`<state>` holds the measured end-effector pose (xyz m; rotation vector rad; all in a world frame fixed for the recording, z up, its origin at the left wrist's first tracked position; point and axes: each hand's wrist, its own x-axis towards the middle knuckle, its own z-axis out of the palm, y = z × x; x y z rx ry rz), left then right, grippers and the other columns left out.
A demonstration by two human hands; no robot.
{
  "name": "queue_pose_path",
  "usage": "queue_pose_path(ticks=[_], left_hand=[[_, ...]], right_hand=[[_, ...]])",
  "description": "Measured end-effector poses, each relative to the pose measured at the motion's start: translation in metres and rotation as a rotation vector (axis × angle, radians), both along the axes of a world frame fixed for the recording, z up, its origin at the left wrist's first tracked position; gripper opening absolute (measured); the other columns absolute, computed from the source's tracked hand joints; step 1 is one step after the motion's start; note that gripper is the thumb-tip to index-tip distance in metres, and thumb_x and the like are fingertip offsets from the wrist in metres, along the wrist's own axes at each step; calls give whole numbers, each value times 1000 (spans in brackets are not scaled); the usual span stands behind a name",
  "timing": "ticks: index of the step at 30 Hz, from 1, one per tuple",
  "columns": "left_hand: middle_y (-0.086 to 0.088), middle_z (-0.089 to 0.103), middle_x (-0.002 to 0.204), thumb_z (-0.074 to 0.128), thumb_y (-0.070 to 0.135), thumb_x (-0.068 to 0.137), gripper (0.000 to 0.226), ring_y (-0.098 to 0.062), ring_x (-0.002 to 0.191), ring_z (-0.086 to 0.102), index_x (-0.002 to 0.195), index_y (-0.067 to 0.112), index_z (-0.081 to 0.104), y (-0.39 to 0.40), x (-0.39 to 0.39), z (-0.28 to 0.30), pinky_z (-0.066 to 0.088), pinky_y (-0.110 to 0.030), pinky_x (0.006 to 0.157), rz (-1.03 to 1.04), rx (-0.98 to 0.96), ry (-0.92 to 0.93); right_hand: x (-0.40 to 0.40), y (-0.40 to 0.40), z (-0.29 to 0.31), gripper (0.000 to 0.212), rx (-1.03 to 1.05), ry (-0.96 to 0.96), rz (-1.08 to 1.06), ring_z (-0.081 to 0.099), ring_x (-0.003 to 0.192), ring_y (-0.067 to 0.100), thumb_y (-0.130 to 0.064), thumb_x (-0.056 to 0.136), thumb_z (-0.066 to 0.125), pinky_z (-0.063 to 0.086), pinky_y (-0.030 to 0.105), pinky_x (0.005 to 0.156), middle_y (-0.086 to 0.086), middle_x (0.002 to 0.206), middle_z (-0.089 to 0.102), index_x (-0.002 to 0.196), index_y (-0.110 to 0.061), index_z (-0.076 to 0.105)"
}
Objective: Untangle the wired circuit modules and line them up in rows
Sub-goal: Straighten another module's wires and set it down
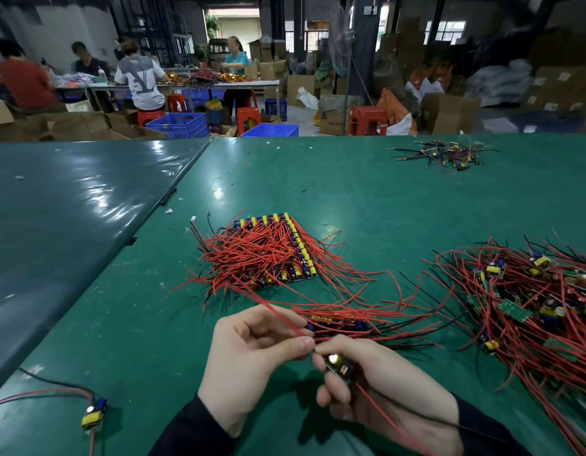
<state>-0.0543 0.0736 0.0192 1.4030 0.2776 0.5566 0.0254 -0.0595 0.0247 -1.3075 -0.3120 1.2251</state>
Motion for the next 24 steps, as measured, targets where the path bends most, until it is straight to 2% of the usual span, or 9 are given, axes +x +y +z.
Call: queue_pose_path(ticks=[3,5,9,12,14,17,21,24], left_hand=[[-11,70,62,82,-9,50,23,-15,57,67,63,6,70,-4,1,-2,52,-19,56,85,162,-34],[-10,70,63,83,-12,51,26,-15,58,67,65,5,70,-5,1,-2,52,-19,57,111,190,-47],[-14,71,67,75,9,54,20,-17,58,66,74,6,75,-1,-1,1,53,-20,55,71,-26,-50],[-18,70,68,70,7,58,13,-19,57,66,70,3,75,8,-1,3,53,-20,52,170,-136,-71],[-17,69,64,70,0,60,8,-21,55,67,65,3,74,10,-2,4,53,-20,51,222,-118,-72],[-14,67,59,67,-14,69,19,-20,51,66,64,4,72,6,-1,1,52,-19,48,255,-49,-38],[-11,68,60,63,-11,76,14,-21,50,66,78,1,70,12,0,1,51,-19,46,305,-114,-32],[-9,66,57,63,-14,76,18,-22,50,66,74,2,71,15,-1,1,51,-19,46,322,-65,-21]], right_hand=[[1,-1,-1,16,-7,147,-9,59,50,14,-29,63,68,38,18,45,2,43,45,59,-15,63],[2,-1,-1,15,5,171,-3,60,51,14,-29,66,68,38,17,44,1,44,45,60,-15,64],[1,-1,-2,18,60,-28,43,62,56,18,-36,69,63,36,20,44,4,45,50,62,-19,64],[-2,1,-2,18,94,-164,57,62,51,18,-30,75,62,33,20,43,5,42,52,60,-19,63],[-5,2,-3,22,120,-259,74,62,48,16,-23,82,60,33,19,40,5,42,55,61,-19,62],[-11,3,-4,30,139,-321,104,61,45,15,-12,93,50,40,17,43,5,42,57,65,-12,59],[-12,0,-1,31,119,-364,136,60,46,15,-6,95,47,42,14,47,6,44,58,66,-11,59],[-15,0,1,32,98,-392,150,60,48,16,-8,94,49,41,16,46,5,46,59,65,-15,60]])
